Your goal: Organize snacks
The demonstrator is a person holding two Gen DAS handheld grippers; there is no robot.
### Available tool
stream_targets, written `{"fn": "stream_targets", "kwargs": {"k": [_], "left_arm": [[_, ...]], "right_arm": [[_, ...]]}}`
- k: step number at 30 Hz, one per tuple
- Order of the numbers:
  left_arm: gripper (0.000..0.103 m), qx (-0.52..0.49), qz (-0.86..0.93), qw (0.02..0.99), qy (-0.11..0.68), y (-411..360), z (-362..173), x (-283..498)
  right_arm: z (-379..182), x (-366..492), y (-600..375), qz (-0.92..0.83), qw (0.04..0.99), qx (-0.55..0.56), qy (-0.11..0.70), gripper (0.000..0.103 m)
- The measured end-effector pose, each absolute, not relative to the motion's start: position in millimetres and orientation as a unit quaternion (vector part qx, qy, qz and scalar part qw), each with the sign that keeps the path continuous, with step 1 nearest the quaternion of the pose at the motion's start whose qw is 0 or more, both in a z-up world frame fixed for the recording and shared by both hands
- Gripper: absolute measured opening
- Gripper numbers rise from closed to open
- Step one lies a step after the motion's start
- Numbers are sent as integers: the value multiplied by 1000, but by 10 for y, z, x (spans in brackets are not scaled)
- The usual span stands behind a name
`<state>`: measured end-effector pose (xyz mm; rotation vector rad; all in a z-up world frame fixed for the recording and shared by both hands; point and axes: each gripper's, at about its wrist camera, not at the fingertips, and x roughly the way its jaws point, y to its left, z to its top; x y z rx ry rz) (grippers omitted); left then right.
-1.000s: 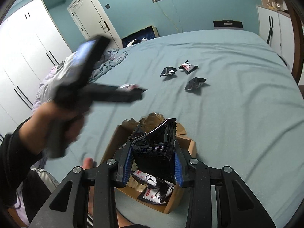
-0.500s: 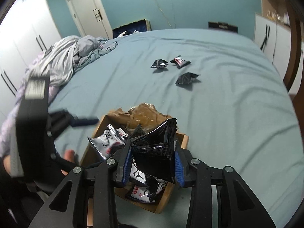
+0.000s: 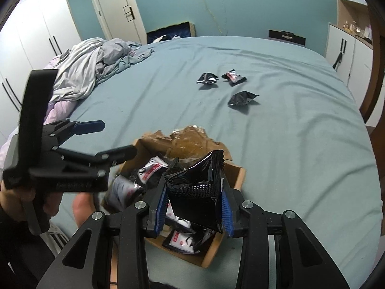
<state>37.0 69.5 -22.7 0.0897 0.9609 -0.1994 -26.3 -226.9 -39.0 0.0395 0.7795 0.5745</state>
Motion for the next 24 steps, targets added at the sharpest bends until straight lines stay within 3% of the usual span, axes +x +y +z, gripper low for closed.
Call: {"fn": "stream_targets", "kwargs": {"k": [4,7,11,24], "left_arm": [[94,32,-86,881,465,750,-243,418],[94,26,-77,883,462,783,-233,433],[94,18,-76,881,467,798,-251,449],[94,34,-63,874,481,749,-285,491]], "right_arm": [[-415,-259,-2188,304,876,10,375,37],[-463,-231,-2119,321,865,-2,386,43],[-540,-157,-2049,324,850,0,416,74],[-439,-33,-2299,286,858,66,422,75]]}}
